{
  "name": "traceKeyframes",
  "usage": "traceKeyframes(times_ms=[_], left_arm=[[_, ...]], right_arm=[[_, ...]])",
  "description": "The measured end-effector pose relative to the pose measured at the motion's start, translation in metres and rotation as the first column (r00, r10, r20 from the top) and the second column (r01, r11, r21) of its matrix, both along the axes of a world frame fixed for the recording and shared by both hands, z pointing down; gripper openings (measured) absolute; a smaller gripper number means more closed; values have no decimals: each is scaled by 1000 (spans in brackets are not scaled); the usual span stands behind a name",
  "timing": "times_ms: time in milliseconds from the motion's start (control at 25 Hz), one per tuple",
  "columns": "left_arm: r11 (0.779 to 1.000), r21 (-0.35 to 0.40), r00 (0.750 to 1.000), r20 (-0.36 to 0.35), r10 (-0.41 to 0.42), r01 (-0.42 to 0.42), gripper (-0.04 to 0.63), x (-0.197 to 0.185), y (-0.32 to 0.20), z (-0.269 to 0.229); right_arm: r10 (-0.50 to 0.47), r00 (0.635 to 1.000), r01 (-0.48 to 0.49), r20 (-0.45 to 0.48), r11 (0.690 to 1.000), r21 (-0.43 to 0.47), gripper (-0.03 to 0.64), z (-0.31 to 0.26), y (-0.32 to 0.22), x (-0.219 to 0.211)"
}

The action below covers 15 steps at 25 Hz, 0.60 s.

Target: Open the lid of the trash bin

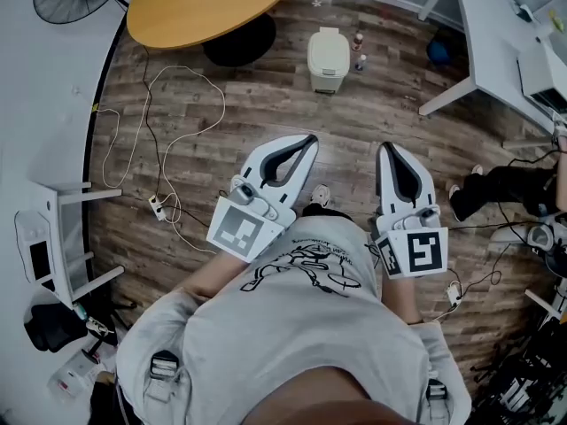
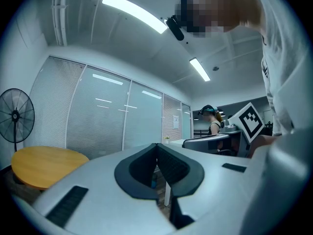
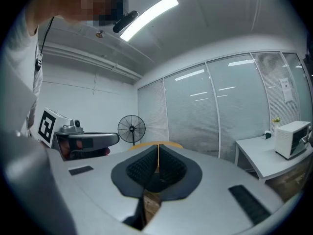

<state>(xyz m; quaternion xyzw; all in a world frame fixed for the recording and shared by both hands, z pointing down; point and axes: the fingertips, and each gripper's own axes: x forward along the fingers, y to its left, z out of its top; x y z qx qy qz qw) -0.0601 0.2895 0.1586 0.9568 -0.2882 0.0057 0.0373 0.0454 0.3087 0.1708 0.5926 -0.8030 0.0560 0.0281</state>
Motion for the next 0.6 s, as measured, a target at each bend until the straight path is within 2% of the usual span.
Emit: traceKeyframes(times_ms=[280, 400, 600], left_arm=[[1000, 10, 1000, -11, -20, 20, 15, 25, -27, 2], [1000, -1, 1000, -5, -23, 23, 17, 29, -38, 6], [999, 28, 999, -32, -43, 44, 16, 28, -62, 5]], right_arm=[[-5, 1000, 5, 0, 1000, -13, 12, 5, -25, 28], [-9, 1000, 9, 4, 1000, -18, 12, 8, -35, 32], [-3, 1000, 3, 8, 1000, -24, 9, 12, -50, 37]])
